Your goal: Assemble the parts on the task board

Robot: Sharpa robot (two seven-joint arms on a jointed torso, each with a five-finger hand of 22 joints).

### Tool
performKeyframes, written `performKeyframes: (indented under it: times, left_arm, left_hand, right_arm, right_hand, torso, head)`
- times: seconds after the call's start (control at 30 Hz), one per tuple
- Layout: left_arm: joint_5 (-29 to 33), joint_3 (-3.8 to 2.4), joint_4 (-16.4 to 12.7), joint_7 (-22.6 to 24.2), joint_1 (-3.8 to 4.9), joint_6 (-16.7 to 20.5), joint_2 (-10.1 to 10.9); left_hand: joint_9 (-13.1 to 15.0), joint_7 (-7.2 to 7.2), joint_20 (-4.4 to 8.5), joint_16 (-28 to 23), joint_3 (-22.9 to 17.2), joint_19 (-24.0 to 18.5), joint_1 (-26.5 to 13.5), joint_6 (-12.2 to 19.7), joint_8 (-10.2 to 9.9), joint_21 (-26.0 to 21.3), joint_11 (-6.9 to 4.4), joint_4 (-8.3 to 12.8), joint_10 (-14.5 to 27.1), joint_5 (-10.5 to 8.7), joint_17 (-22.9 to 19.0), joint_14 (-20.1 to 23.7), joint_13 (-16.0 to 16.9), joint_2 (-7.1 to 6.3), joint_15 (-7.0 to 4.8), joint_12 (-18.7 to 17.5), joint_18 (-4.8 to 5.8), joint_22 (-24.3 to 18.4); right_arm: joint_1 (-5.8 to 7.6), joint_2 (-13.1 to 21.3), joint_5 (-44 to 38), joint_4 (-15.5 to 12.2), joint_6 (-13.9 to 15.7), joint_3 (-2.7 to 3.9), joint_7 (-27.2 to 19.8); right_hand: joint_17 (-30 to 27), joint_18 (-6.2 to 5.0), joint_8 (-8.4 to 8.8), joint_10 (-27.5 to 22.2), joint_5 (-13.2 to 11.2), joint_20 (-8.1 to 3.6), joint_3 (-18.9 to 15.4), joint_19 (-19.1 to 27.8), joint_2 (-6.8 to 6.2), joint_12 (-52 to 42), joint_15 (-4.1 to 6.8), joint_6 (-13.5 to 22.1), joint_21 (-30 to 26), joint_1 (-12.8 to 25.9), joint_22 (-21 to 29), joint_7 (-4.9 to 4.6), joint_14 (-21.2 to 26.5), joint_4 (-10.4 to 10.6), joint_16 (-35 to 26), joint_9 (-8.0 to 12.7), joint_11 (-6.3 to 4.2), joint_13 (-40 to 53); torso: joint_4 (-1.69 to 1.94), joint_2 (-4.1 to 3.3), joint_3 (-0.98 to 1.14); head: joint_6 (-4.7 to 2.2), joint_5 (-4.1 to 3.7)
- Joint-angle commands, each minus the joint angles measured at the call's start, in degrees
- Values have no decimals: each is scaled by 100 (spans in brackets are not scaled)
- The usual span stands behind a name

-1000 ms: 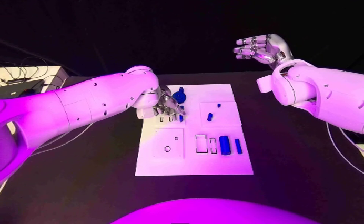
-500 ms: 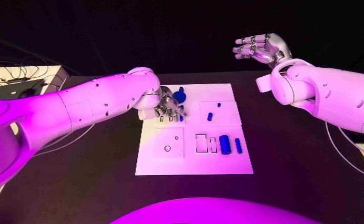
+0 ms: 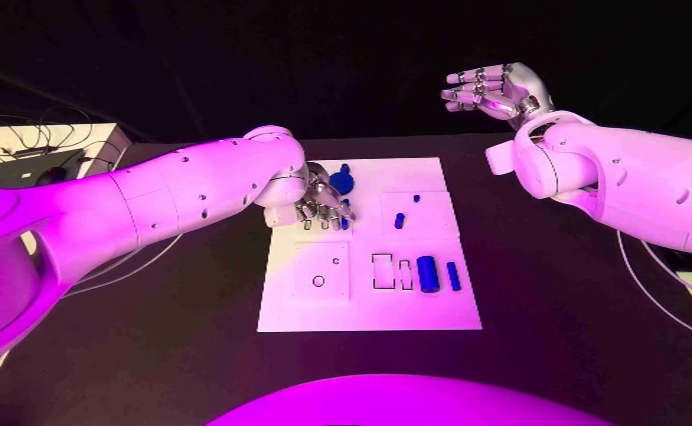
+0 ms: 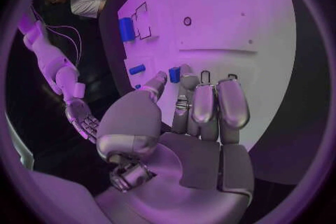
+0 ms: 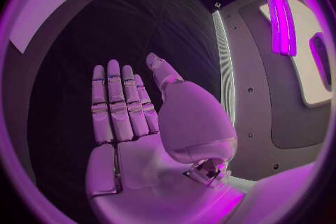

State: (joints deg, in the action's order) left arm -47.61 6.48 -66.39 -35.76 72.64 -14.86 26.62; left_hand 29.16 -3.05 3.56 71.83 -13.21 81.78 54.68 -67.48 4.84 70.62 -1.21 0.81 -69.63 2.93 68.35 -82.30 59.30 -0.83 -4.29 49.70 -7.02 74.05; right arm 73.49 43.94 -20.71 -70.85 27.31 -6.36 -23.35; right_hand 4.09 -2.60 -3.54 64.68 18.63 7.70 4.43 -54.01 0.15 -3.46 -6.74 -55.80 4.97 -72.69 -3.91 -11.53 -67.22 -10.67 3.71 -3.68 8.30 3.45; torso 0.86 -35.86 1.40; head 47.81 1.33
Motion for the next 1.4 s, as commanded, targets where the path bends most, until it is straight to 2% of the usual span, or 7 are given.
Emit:
performKeyframes:
  times: [0.03, 0.57, 0.77, 0.87, 0.9, 0.93, 1.4]
  left_arm:
    - [62, -5, 8, 38, -4, 7, -16]
    - [65, -8, 54, 40, -3, 46, -28]
    - [66, -10, 65, 41, -3, 41, -18]
    - [66, -11, 76, 42, -3, 43, -7]
    - [66, -11, 79, 42, -3, 44, -4]
    - [67, -11, 79, 42, -3, 47, -2]
    - [89, -20, 85, 46, -4, 133, -37]
  left_hand:
    - [9, 1, -12, -4, -11, 41, 97, -11, -4, -41, -17, 69, -7, -5, 6, 10, -10, 4, -5, -26, 25, 9]
    - [26, 2, -14, -11, -213, 50, 110, 7, 11, -82, -18, 219, 15, -2, 2, 13, -47, -16, -5, -11, 26, 57]
    - [83, 21, -12, -3, -209, 55, 31, -19, 75, -87, -28, 154, 29, -4, 10, 10, -107, -170, -10, -54, 26, 71]
    - [447, 50, 1, 3, -409, 63, 12, 99, 323, -101, -43, -52, 38, -3, 17, 10, -149, -378, -22, -17, 31, 93]
    - [930, 49, 13, 6, -546, 66, 43, 309, 549, -117, -42, -202, 103, -20, 22, 13, -190, -506, -16, -6, 36, 112]
    - [1082, 49, 14, 5, -575, 67, 28, 362, 620, -125, -40, -264, 92, -8, 20, 14, -199, -541, -20, 17, 37, 116]
    - [1913, 100, 26, 36, -617, 102, 24, 454, 722, -150, -75, -503, 94, -5, 41, 2, -321, -670, -48, 116, 48, 200]
  right_arm:
    - [1, -10, -40, 7, -11, 2, 12]
    - [0, -15, -57, -3, -27, -1, 38]
    - [0, -16, -70, -4, -28, -1, 44]
    - [0, -15, -72, -3, -24, -1, 47]
    - [0, -15, -73, -2, -23, -2, 48]
    - [0, -15, -73, -2, -22, -2, 50]
    - [-1, -23, -76, -4, -11, -3, 69]
  right_hand:
    - [-9, 66, -8, -33, 32, -4, -35, 33, -38, -6, -12, 0, 8, 12, -4, 0, 36, 6, -17, -4, -13, -7]
    - [-7, 68, -8, -24, 32, 3, -53, 55, -37, -7, -18, -3, 9, 15, -4, 2, 55, 22, -16, -4, -14, -7]
    - [-8, 72, -7, -32, 31, 10, -69, 73, -42, -7, -24, 6, 3, 12, -3, -2, 71, 27, -16, -4, -9, -7]
    - [-8, 73, -8, -46, 30, 15, -94, 85, -48, -9, -30, 29, -1, 10, -3, -7, 84, 34, -15, -4, -3, -6]
    - [-8, 73, -8, -48, 30, 16, -98, 86, -48, -9, -30, 33, -1, 9, -3, -8, 86, 35, -15, -4, -2, -6]
    - [-7, 71, -6, -63, 31, 21, -129, 97, -46, -9, -36, 73, -3, -4, -3, -14, 101, 42, -15, -2, 5, -5]
    - [-7, 65, -1, -105, 31, 42, -244, 139, -28, -8, -51, 181, -6, -54, -3, -31, 139, 65, -16, 2, 22, -6]
  torso:
    - [3, 3, 0]
    - [3, -1, -3]
    - [1, 0, -1]
    - [1, -2, 0]
    - [2, -2, -1]
    - [2, -2, -1]
    - [1, -6, 0]
  head:
    - [7, -3]
    - [11, -1]
    - [14, -3]
    - [16, -7]
    - [19, -7]
    - [19, -7]
    - [38, 2]
